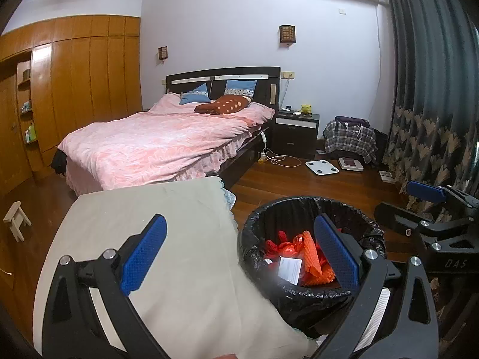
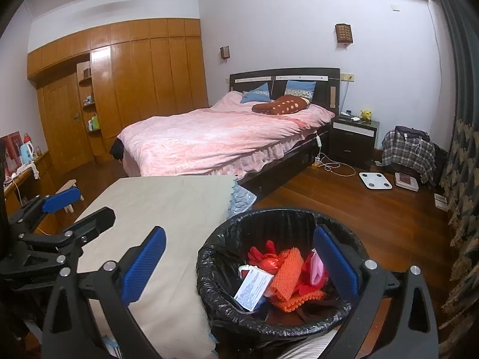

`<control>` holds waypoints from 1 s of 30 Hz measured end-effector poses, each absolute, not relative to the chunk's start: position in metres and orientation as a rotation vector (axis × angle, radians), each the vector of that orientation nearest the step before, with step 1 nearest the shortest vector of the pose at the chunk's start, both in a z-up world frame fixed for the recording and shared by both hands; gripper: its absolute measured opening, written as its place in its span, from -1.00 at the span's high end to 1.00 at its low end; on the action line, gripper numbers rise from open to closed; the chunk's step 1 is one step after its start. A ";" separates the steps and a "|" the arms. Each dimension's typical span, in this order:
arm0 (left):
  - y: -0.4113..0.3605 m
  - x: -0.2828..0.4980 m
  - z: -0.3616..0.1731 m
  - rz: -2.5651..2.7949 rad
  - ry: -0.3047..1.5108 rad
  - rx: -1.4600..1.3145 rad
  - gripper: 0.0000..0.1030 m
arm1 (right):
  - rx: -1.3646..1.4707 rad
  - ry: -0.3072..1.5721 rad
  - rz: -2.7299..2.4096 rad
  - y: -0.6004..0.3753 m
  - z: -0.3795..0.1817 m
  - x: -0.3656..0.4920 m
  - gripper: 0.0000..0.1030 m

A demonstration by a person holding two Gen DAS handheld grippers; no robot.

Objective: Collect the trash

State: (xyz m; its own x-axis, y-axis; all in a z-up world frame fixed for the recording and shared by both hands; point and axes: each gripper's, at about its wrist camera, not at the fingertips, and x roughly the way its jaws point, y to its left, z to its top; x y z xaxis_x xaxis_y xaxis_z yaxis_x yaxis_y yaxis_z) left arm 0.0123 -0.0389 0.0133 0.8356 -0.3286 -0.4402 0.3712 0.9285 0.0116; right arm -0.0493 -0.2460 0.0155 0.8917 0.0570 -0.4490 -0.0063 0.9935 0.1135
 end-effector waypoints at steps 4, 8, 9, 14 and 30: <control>-0.038 0.012 0.013 -0.369 0.448 0.096 -0.86 | 0.109 0.469 0.032 -0.246 0.016 -0.049 -0.88; -0.037 0.012 0.013 -0.368 0.447 0.095 -0.86 | 0.109 0.469 0.032 -0.245 0.015 -0.049 -0.88; -0.037 0.012 0.013 -0.367 0.447 0.095 -0.86 | 0.109 0.469 0.033 -0.245 0.015 -0.049 -0.88; -0.036 0.013 0.012 -0.364 0.446 0.093 -0.86 | 0.109 0.468 0.034 -0.244 0.015 -0.049 -0.88; -0.036 0.013 0.012 -0.365 0.447 0.095 -0.86 | 0.109 0.470 0.035 -0.243 0.015 -0.046 -0.88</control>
State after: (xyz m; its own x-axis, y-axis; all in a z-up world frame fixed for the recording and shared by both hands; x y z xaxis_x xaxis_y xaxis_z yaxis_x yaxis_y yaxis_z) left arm 0.0129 -0.0363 0.0119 0.8381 -0.3239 -0.4389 0.3650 0.9310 0.0099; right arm -0.0455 -0.2433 0.0146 0.8912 0.0584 -0.4498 -0.0083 0.9936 0.1127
